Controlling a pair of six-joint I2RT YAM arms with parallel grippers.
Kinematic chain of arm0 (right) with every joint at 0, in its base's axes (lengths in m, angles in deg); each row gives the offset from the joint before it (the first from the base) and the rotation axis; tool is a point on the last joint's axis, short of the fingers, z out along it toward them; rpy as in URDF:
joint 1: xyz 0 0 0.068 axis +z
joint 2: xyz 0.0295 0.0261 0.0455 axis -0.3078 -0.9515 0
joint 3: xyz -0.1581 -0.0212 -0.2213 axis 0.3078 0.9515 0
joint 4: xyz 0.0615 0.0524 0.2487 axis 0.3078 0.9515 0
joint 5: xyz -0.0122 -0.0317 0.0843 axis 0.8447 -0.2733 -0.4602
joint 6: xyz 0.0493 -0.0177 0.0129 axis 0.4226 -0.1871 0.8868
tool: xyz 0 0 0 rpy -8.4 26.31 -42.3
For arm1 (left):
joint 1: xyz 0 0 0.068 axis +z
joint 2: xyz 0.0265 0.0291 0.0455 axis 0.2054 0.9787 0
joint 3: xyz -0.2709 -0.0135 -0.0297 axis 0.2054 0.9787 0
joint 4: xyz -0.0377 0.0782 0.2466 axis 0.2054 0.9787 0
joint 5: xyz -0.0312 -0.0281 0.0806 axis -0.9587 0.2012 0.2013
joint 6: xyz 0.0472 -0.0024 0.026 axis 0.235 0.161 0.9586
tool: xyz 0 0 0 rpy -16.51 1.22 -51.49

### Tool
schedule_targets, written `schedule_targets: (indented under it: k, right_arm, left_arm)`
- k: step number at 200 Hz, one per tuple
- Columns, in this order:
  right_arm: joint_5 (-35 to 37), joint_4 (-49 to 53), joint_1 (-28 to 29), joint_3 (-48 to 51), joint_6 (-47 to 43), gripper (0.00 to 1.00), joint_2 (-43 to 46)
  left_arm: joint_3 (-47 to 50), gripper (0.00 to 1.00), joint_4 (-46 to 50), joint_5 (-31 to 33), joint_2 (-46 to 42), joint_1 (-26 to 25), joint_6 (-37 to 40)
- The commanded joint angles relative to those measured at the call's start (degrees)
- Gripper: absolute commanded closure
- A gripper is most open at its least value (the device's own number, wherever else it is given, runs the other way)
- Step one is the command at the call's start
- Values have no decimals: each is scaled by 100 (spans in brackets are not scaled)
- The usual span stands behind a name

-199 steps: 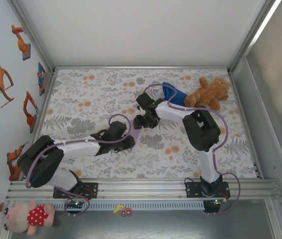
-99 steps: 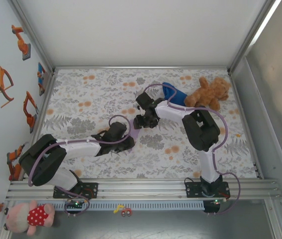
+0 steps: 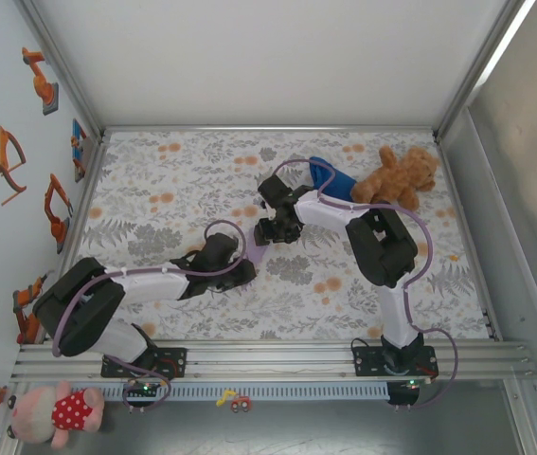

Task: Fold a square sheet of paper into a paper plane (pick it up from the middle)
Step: Fold the wing for the fifth time at the center of the table.

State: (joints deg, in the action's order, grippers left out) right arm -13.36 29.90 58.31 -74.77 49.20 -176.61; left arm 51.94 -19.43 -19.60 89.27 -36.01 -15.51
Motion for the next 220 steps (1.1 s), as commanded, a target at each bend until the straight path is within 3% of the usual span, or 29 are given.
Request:
schedule_targets:
  k: [1,44,89,161,220]
  right_arm:
    - [235,-110,14,238,47,41,-743]
    - [235,-91,18,220,55,42,-792]
    - [227,-47,15,185,72,42,-807]
    - [236,-38,16,194,67,42,-780]
    - [235,-24,5,185,84,43,-824]
  left_arm:
    - [13,69,89,48,-282,18,194]
    - [-128,58,440,338,-319,-106,738]
    - [-311,55,484,666,-68,-269,1362]
    - [-544,57,526,748,426,-308,1540]
    - [-407,65,576,725,562,-303,1472]
